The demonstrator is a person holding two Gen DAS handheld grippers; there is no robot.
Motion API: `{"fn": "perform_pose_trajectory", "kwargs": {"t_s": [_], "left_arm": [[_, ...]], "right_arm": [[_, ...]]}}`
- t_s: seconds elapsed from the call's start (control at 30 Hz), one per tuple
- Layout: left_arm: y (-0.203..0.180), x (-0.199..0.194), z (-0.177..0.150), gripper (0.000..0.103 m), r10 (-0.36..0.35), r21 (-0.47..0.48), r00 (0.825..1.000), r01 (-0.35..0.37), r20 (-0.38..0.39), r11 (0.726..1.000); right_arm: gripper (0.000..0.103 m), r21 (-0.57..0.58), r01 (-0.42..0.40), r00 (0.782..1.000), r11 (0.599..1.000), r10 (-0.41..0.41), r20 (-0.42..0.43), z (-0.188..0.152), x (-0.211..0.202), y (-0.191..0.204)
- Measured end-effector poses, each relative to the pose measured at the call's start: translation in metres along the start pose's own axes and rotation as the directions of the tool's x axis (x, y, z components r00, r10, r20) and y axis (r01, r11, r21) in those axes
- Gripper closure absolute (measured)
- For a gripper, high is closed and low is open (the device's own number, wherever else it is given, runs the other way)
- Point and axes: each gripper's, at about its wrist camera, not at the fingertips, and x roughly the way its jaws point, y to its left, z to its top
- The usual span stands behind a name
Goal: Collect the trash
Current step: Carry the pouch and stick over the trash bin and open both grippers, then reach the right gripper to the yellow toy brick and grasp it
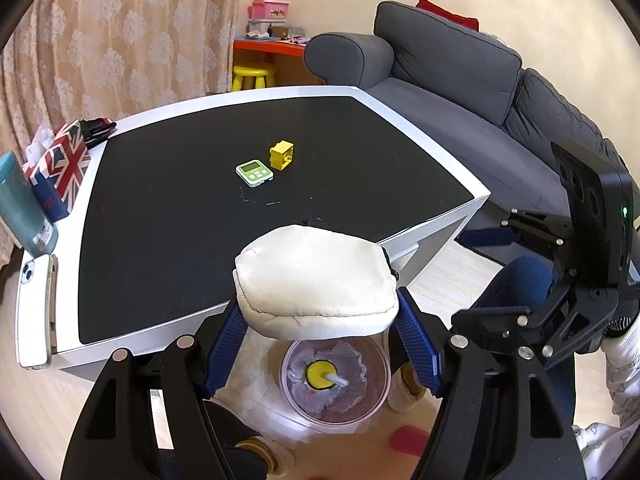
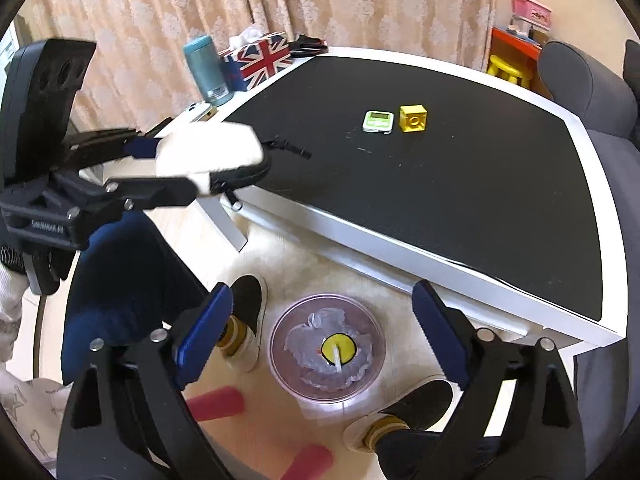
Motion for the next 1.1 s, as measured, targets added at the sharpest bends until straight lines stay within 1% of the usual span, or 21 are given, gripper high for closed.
{"fn": "perform_pose_trajectory", "kwargs": {"t_s": [0.27, 0.5, 0.7, 0.77, 0.8, 0.83, 0.87, 0.9, 1.1], "left_arm": [[-0.005, 0.004, -0.004, 0.033, -0.019, 0.014, 1.0, 0.019, -0.018, 1.0], [-0.019, 0.006, -0.005, 0.033, -0.042, 0.049, 0.998, 0.044, -0.038, 0.998], [-0.035, 0.008, -0.005, 0.032, -0.087, 0.08, 0.994, 0.092, -0.061, 0.993], [-0.04, 0.008, -0.004, 0.03, -0.104, 0.088, 0.992, 0.11, -0.065, 0.99], [-0.041, 0.008, -0.003, 0.024, -0.109, 0.088, 0.992, 0.115, -0.061, 0.99], [-0.042, 0.008, -0.003, 0.014, -0.113, 0.085, 0.992, 0.118, -0.057, 0.989], [-0.042, 0.007, -0.001, 0.01, -0.12, 0.078, 0.992, 0.123, -0.047, 0.989], [-0.041, 0.007, 0.0, 0.009, -0.12, 0.07, 0.992, 0.123, -0.041, 0.99], [-0.031, 0.005, 0.004, 0.008, -0.096, 0.029, 0.995, 0.097, -0.022, 0.995]], "right_arm": [[0.01, 0.019, 0.025, 1.0, 0.999, -0.026, 0.014, 0.002, -0.004, -0.007], [0.01, 0.031, 0.069, 0.997, 0.997, -0.071, 0.038, 0.002, -0.016, -0.014], [0.01, 0.064, 0.089, 0.994, 0.994, -0.093, 0.063, 0.0, -0.03, -0.027], [0.01, 0.073, 0.093, 0.993, 0.993, -0.098, 0.069, -0.001, -0.033, -0.03], [0.01, 0.075, 0.094, 0.992, 0.993, -0.1, 0.071, -0.001, -0.034, -0.031], [0.01, 0.079, 0.096, 0.992, 0.992, -0.102, 0.073, -0.001, -0.035, -0.032], [0.01, 0.082, 0.097, 0.992, 0.992, -0.103, 0.075, -0.001, -0.036, -0.033], [0.01, 0.085, 0.097, 0.992, 0.992, -0.104, 0.077, 0.0, -0.036, -0.034], [0.009, 0.085, 0.098, 0.991, 0.992, -0.105, 0.078, 0.0, -0.036, -0.033]]}}
